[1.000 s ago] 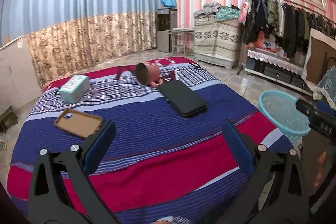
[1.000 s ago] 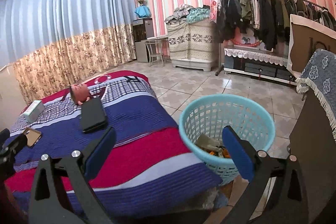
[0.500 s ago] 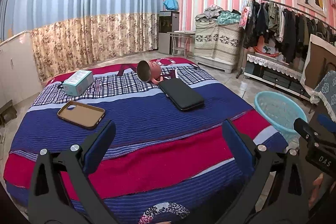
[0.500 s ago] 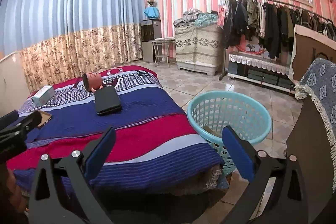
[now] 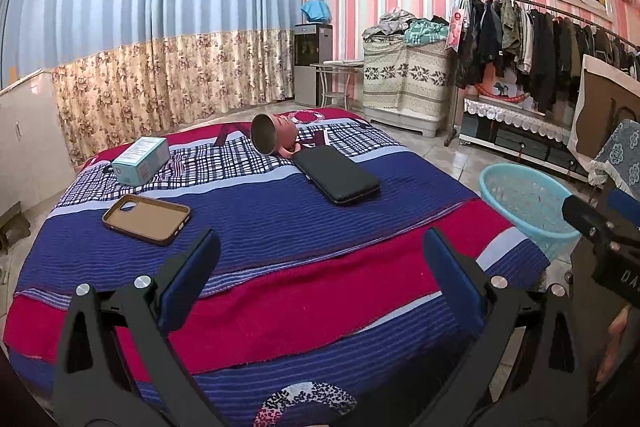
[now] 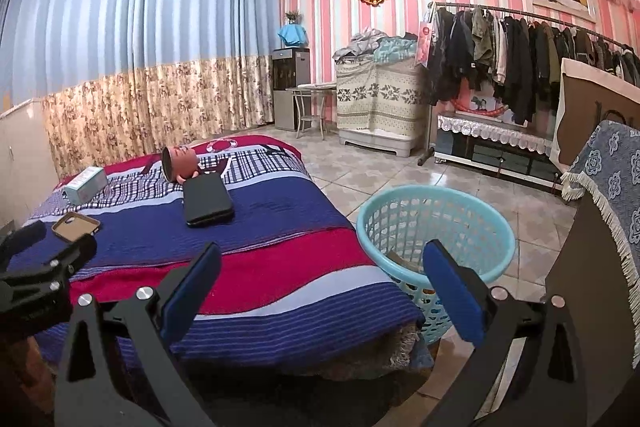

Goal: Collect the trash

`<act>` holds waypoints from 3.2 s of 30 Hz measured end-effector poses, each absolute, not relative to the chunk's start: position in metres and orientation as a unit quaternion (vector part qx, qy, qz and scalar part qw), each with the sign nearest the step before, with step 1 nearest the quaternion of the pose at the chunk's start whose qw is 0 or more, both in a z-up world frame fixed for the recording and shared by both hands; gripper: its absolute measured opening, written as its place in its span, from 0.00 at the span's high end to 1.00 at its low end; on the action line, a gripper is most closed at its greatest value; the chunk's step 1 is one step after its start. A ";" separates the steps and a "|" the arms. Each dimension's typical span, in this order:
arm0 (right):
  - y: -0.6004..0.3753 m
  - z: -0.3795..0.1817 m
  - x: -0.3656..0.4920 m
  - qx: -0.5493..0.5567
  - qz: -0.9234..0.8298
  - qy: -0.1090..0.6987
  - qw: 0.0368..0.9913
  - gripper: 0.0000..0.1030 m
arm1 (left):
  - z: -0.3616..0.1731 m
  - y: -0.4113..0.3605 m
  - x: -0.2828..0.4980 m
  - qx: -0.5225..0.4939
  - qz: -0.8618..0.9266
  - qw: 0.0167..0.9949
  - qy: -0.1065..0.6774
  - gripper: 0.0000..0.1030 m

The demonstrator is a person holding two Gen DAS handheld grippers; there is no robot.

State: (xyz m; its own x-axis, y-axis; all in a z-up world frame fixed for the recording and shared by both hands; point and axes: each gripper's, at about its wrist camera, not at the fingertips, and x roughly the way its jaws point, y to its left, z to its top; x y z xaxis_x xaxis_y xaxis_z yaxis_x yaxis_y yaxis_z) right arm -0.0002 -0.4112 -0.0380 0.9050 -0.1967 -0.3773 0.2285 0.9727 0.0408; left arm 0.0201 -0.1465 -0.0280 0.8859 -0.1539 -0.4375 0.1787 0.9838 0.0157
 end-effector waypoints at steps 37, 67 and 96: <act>-0.404 -0.038 -0.001 0.030 -0.105 0.180 0.978 0.05 | -0.024 -0.134 0.016 0.027 -0.072 0.980 0.186 0.05; -0.404 -0.037 -0.001 0.032 -0.104 0.178 0.978 0.05 | -0.025 -0.131 0.018 0.029 -0.070 0.980 0.186 0.05; -0.403 -0.039 -0.001 0.031 -0.104 0.178 0.978 0.05 | -0.025 -0.129 0.020 0.029 -0.068 0.980 0.186 0.05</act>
State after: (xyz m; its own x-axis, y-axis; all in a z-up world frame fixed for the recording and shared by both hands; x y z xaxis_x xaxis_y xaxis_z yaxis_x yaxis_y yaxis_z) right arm -0.0014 -0.4034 -0.0388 0.9154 -0.1921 -0.3538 0.2140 0.9766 0.0234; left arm 0.0200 -0.1293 -0.0248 0.9212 -0.1229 -0.3692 0.1449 0.9889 0.0322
